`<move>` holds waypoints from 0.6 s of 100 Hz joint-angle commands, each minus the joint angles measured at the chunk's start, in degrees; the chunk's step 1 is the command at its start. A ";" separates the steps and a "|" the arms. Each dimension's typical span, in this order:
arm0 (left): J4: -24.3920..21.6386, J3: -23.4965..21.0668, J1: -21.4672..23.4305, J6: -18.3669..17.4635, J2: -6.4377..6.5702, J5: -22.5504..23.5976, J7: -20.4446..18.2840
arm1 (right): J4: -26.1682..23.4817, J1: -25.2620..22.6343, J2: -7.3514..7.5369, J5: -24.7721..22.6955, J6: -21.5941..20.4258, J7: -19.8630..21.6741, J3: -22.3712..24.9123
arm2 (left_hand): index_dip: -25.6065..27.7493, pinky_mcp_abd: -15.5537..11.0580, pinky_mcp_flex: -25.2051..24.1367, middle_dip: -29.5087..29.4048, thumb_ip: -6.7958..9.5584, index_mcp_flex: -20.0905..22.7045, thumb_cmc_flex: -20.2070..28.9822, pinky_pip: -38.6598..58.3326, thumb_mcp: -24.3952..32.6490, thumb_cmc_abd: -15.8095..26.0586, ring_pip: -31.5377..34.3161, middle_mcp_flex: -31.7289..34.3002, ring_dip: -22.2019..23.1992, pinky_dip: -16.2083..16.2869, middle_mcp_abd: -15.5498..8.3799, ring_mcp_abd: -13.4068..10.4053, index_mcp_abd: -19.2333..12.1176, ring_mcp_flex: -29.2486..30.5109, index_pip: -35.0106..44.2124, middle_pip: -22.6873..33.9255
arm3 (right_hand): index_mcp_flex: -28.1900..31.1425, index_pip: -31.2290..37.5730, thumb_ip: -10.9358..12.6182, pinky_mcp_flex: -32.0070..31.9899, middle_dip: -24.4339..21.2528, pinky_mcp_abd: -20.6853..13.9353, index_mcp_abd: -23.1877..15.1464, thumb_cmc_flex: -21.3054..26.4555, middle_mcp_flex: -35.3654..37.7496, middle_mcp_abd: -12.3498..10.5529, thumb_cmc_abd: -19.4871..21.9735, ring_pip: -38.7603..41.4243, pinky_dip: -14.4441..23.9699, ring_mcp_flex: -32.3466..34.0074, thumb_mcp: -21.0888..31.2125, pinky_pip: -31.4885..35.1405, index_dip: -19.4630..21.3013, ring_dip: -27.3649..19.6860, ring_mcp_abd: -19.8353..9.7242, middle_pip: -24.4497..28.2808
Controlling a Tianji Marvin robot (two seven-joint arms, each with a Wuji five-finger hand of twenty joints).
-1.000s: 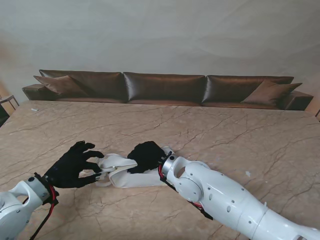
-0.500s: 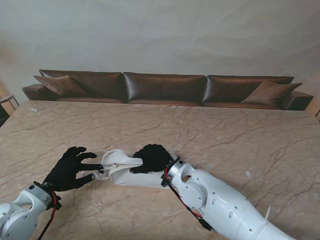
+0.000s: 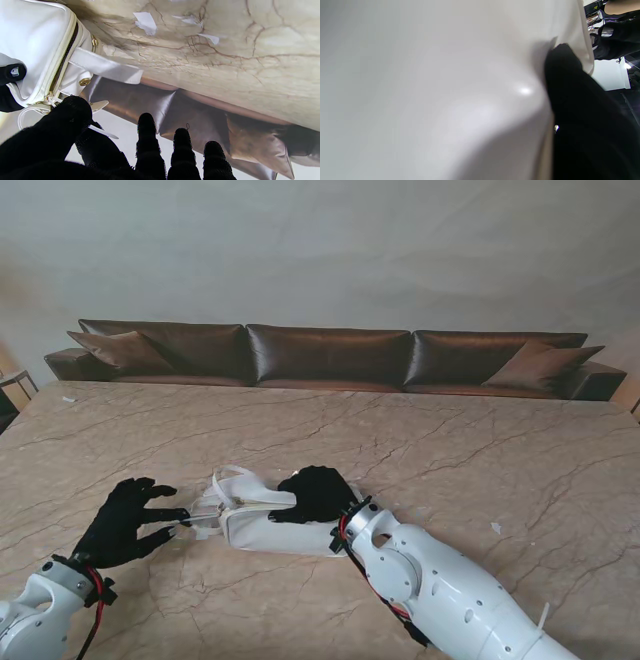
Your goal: Pack the cosmetics bag
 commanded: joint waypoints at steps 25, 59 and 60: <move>4.81 1.77 -0.46 1.89 0.97 1.50 1.11 | 5.90 0.12 0.39 8.25 -3.93 -2.23 2.68 | 8.21 -0.93 -0.43 0.57 -2.16 5.99 -1.04 -0.83 -0.56 -0.17 -0.38 -1.42 0.18 -0.01 -0.98 -0.87 23.54 -0.88 87.07 0.10 | 12.14 31.63 4.69 3.46 3.06 3.41 -26.12 36.92 8.44 -1.85 11.84 15.06 3.30 5.29 26.22 4.82 2.98 4.62 -1.17 11.41; 6.14 7.32 -2.13 4.25 1.50 1.04 -1.43 | 5.57 -0.91 -3.21 23.47 -7.26 -1.74 6.22 | 7.73 -1.36 -0.11 0.39 -1.97 4.10 -0.68 -2.24 -1.85 1.06 -1.25 -2.93 -0.41 -2.32 -0.63 -0.98 23.97 -1.97 85.34 -0.39 | 12.18 31.76 4.66 3.28 3.09 4.19 -25.55 36.92 8.44 -1.29 11.58 15.15 4.01 5.24 26.75 4.66 2.71 4.78 -0.54 11.44; 6.20 7.45 -2.20 4.29 1.54 1.03 -1.65 | 5.39 -0.99 -3.26 23.76 -7.29 -1.69 6.34 | 7.73 -1.36 -0.11 0.39 -1.96 4.04 -0.62 -2.25 -1.84 1.14 -1.28 -2.91 -0.42 -2.35 -0.60 -1.01 24.02 -2.02 85.32 -0.38 | 12.18 31.76 4.66 3.28 3.09 4.20 -25.53 36.92 8.43 -1.26 11.61 15.15 4.02 5.24 26.78 4.66 2.71 4.78 -0.52 11.44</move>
